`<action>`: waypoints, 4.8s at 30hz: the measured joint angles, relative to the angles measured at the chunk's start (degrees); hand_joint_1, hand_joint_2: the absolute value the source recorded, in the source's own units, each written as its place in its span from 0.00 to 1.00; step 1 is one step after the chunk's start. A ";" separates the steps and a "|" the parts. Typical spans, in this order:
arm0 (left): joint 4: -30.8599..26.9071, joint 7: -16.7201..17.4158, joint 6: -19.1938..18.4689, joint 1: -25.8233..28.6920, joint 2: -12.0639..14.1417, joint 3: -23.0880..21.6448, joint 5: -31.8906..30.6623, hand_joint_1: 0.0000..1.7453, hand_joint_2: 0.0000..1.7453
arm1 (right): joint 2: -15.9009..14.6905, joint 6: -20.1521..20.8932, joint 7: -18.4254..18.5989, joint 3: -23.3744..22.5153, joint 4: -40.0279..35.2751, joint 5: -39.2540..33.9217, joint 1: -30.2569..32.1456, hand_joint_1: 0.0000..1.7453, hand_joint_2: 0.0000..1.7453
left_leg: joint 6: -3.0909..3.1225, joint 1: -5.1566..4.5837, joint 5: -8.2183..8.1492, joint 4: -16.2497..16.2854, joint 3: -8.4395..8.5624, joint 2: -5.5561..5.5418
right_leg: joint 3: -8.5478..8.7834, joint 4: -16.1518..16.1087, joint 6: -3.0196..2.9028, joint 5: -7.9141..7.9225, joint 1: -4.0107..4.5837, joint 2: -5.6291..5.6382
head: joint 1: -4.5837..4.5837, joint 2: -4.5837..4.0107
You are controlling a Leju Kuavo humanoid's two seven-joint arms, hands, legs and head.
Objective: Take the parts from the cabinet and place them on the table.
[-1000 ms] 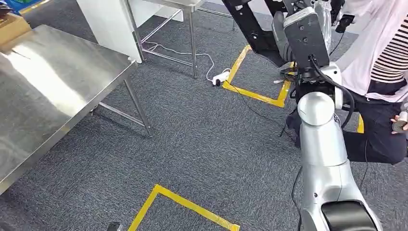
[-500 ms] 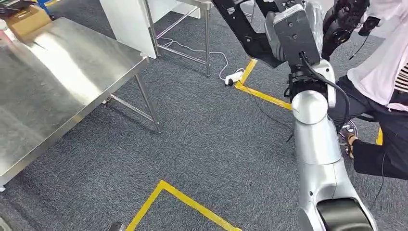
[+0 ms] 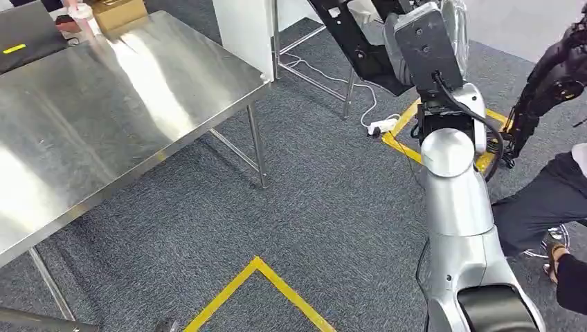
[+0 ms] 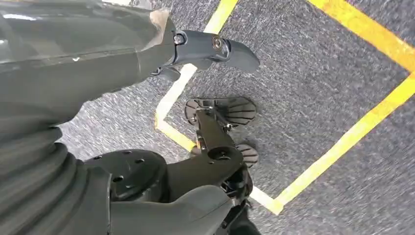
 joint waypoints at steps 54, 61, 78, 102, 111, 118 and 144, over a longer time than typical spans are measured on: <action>-0.02 -2.12 -0.03 -0.79 -1.68 3.80 9.42 0.00 1.00 | -1.46 1.90 1.64 -0.02 0.02 0.76 -1.06 1.00 1.00 | 1.75 -0.62 1.92 -2.19 -0.03 5.51 | -0.86 7.02 -2.49 -5.02 1.36 -4.27 | -0.70 -0.02; 0.00 -2.47 -2.36 -1.06 -3.78 3.26 9.03 0.00 1.00 | -2.12 0.98 1.44 -0.04 -0.02 1.40 -0.54 1.00 1.00 | 0.48 -0.26 0.35 -0.07 -0.17 0.74 | 0.28 -0.39 0.78 0.49 0.10 -2.39 | -0.31 0.00; -0.02 -2.12 -3.76 -2.45 -3.56 -0.20 9.60 0.00 1.00 | -1.14 -0.26 1.22 0.28 -0.35 -0.02 -1.17 1.00 1.00 | -0.04 -0.51 0.75 0.88 -2.33 6.27 | 1.80 -0.62 -2.38 -0.86 0.90 -3.32 | -0.81 0.00; -0.17 -2.10 -4.00 -2.23 -2.47 -0.39 9.70 0.00 1.00 | -0.98 -0.24 1.03 1.09 -0.33 -0.07 -0.79 1.00 1.00 | -2.24 0.44 -8.62 18.62 -9.77 5.17 | 1.32 -1.62 -2.84 0.73 0.42 -3.27 | -0.55 0.00; -0.20 -2.08 -1.86 -2.30 -2.23 -0.50 9.99 0.00 1.00 | -1.07 0.83 1.25 1.14 -0.37 0.00 -1.14 1.00 1.00 | -0.24 -0.34 -0.02 0.38 -1.15 5.27 | 1.90 -2.13 -1.40 0.33 0.66 -3.31 | -0.50 0.00; -0.22 -2.01 -0.44 -2.45 -2.43 -2.01 8.76 0.00 1.00 | -1.92 0.94 1.29 1.31 -0.02 0.00 -1.41 1.00 1.00 | 1.51 -0.20 0.66 -1.13 0.13 4.97 | -7.97 16.93 -1.68 -6.91 1.15 -3.27 | 0.02 0.00; -0.48 -1.97 2.08 -2.02 -2.03 -5.77 8.57 0.00 1.00 | -3.15 1.92 2.71 1.27 0.68 2.36 -1.94 1.00 1.00 | 1.00 0.09 0.65 -1.37 0.16 5.25 | 1.23 -0.12 -1.20 -1.23 1.21 -3.26 | -0.24 0.00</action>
